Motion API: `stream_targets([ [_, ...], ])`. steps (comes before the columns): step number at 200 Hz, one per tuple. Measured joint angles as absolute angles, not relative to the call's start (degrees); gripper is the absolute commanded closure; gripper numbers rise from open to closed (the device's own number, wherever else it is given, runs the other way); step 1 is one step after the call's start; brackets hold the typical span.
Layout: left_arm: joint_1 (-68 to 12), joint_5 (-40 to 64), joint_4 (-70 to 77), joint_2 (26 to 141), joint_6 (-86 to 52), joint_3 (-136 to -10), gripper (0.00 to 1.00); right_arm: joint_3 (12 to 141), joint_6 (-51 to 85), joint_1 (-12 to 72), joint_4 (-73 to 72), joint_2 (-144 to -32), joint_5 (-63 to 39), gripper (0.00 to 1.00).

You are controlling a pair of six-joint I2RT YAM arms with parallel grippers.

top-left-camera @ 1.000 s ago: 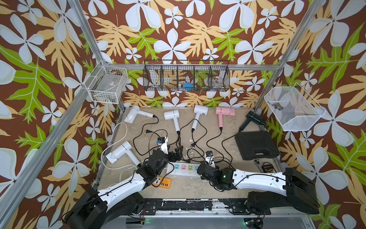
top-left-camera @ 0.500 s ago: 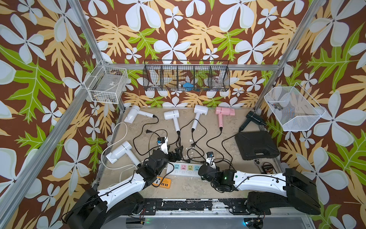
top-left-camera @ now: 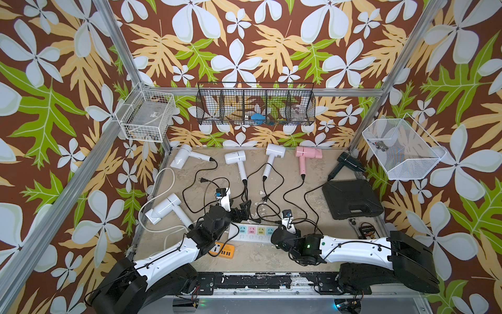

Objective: Charge the blow dryers
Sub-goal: Insert the plug into the socket.

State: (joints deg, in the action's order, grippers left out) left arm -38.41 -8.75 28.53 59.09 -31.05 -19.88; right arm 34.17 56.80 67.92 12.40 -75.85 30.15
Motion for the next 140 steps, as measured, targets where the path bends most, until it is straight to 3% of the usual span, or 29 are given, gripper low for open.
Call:
stream_targets([
  [140, -38.4, -8.7, 28.5, 59.0, -31.0, -19.9, 0.0, 33.2, 58.3, 70.6, 12.8, -79.6, 33.5, 1.0],
])
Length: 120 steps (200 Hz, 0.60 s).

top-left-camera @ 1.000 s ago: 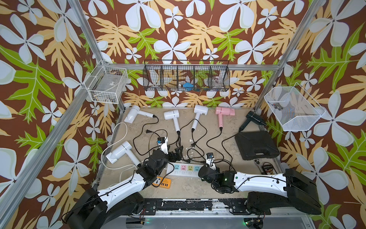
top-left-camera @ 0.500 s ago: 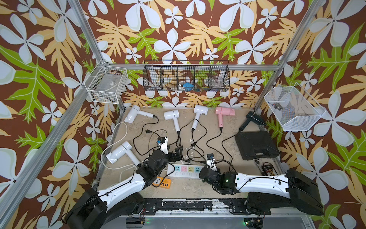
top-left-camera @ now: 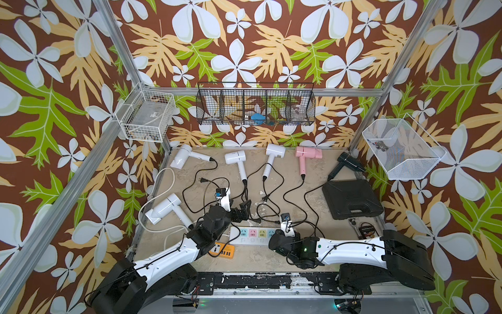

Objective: Charge the blow dryers
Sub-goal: Insert the plug into the socket.

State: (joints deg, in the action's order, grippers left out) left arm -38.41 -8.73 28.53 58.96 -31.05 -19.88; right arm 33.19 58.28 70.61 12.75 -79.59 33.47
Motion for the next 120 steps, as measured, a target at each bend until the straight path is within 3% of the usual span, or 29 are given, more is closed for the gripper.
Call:
stream_targets([
  [120, -38.4, -8.5, 28.6, 59.2, -31.0, -19.9, 0.0, 31.8, 58.9, 66.3, 17.4, -73.5, 28.7, 1.0],
])
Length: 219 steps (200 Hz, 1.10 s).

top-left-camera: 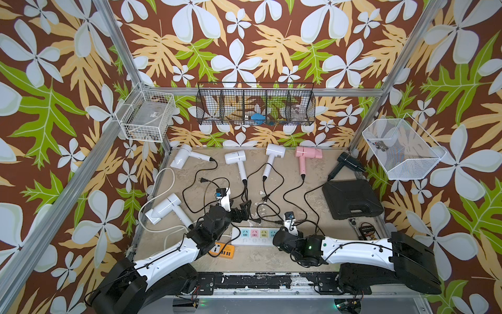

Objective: Charge the blow dryers
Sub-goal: Insert the plug into the socket.

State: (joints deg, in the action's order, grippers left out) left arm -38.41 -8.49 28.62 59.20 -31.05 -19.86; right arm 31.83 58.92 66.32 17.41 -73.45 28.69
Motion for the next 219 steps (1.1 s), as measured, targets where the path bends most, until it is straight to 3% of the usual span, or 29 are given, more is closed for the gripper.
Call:
stream_targets([
  [43, -38.4, -7.9, 29.0, 59.7, -31.1, -19.9, 0.0, 31.6, 58.0, 65.0, 19.7, -71.7, 27.7, 0.98],
  [75, -38.4, -6.7, 29.6, 60.6, -31.0, -19.9, 0.0, 33.1, 56.5, 64.5, 23.0, -71.2, 26.0, 0.67],
  [167, -39.5, -0.3, 35.9, 53.7, -28.6, -15.5, 0.0, 41.2, 47.2, 63.5, 32.0, -58.5, 22.5, 0.0],
  [219, -40.3, 0.3, 39.7, 47.7, -26.6, -11.9, 0.0, 47.9, 41.1, 60.2, 31.7, -54.3, 19.5, 0.0],
])
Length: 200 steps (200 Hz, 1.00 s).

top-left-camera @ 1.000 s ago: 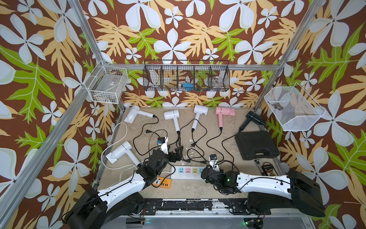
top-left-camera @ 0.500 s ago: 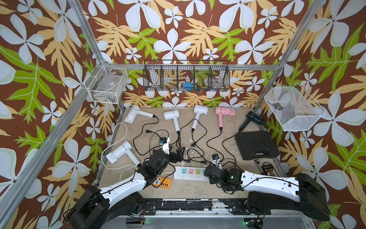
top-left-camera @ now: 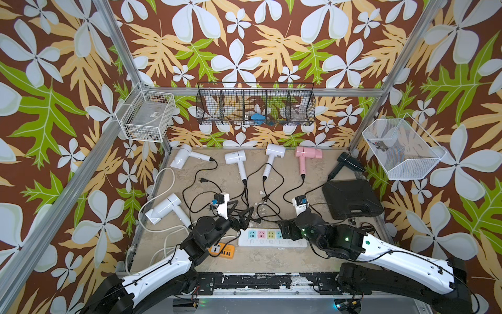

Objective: Charge the blow dryers
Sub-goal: Insert the plug into the socket, then move the charging cable to the center of the board.

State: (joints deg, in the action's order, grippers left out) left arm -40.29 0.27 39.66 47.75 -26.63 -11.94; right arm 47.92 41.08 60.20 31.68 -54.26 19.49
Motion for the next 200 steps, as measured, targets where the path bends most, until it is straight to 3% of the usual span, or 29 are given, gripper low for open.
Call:
stream_targets([
  [62, -40.3, 1.2, 41.4, 52.0, -25.8, -12.4, 0.0, 44.3, 36.8, 49.9, 29.8, -51.5, 11.4, 0.0],
  [106, -40.3, 3.7, 42.1, 59.4, -25.4, -15.8, 0.0, 45.5, 31.8, 38.4, 28.9, -57.1, 5.9, 0.0],
  [174, -40.3, 3.5, 38.1, 68.1, -24.8, -21.2, 0.0, 51.3, 33.0, 33.1, 28.4, -70.1, 10.1, 0.0],
  [200, -40.3, 3.2, 37.7, 68.4, -24.5, -21.4, 0.0, 52.4, 35.7, 31.8, 29.3, -75.0, 11.4, 0.05],
])
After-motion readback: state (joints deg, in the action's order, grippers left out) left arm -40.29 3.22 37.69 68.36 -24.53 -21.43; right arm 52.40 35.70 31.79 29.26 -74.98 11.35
